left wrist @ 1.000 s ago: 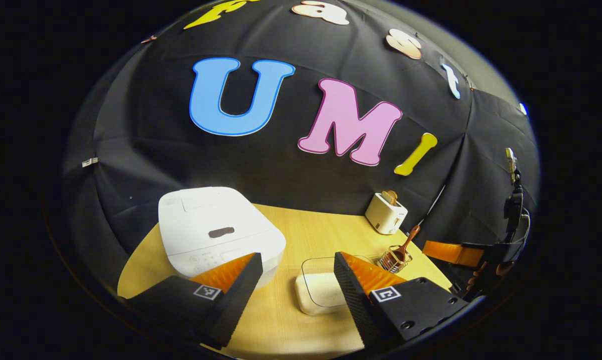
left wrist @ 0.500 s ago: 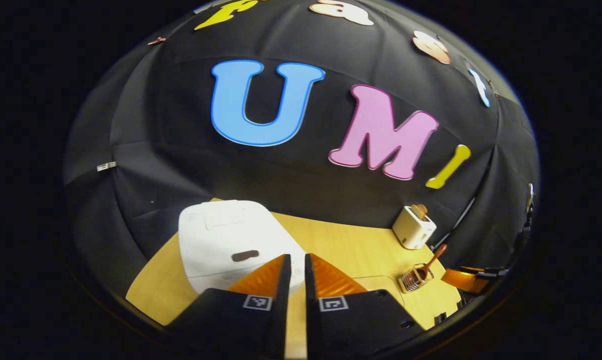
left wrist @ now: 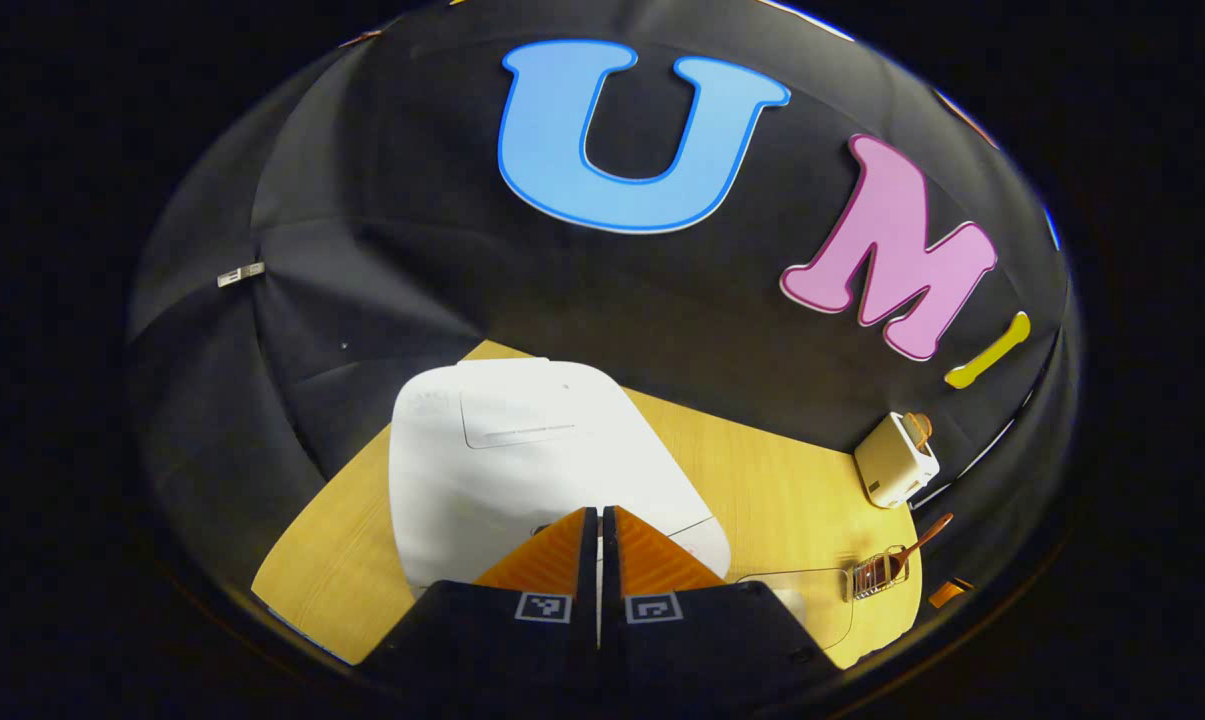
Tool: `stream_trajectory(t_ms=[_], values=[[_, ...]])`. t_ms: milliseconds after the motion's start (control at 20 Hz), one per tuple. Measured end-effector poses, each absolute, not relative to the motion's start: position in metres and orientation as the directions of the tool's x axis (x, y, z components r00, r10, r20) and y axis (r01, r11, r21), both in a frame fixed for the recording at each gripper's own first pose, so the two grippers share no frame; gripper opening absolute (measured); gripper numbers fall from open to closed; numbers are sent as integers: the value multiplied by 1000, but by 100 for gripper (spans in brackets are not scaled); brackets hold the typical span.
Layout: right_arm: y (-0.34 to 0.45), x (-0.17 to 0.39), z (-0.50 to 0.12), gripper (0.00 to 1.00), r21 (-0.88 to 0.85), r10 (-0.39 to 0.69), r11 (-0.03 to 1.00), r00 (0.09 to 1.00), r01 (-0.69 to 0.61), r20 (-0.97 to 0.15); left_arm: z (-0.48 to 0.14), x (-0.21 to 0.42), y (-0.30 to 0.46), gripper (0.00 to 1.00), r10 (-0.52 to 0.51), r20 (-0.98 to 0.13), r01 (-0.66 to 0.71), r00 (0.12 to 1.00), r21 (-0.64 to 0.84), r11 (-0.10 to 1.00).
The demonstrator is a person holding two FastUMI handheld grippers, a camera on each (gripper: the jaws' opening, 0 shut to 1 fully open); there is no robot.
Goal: Close the left gripper, press the button to open the rice cooker; take a wooden spoon from the chopstick holder with the right hand, scoop a spoonful of rice and pour it into the rice cooker, then put the wooden spoon back into the chopstick holder.
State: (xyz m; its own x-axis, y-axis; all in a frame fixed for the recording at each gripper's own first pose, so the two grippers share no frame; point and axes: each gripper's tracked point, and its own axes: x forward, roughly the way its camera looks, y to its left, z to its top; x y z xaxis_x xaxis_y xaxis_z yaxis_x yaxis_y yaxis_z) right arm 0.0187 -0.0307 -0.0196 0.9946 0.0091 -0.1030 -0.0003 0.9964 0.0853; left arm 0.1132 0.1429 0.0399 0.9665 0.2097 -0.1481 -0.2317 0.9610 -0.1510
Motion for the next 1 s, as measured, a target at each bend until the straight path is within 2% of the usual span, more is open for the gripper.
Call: stream_trajectory(t_ms=[300,350,450,700,1000], values=[[-45,23,-23,99,96,-8,995,993,19,-115,21,137,143,5,206,-230,-244,951,-152,958],[-48,24,-23,99,96,-13,995,993,25,-116,20,138,144,8,213,-238,-254,948,-154,955],[-53,27,-24,99,106,-22,994,993,35,-118,12,139,142,5,208,-257,-256,944,-168,952],[-55,29,-24,99,109,-20,993,992,33,-122,13,138,143,5,215,-240,-264,947,-196,944],[-55,32,-27,99,112,-12,993,991,26,-130,3,141,145,6,208,-301,-279,931,-215,936]])
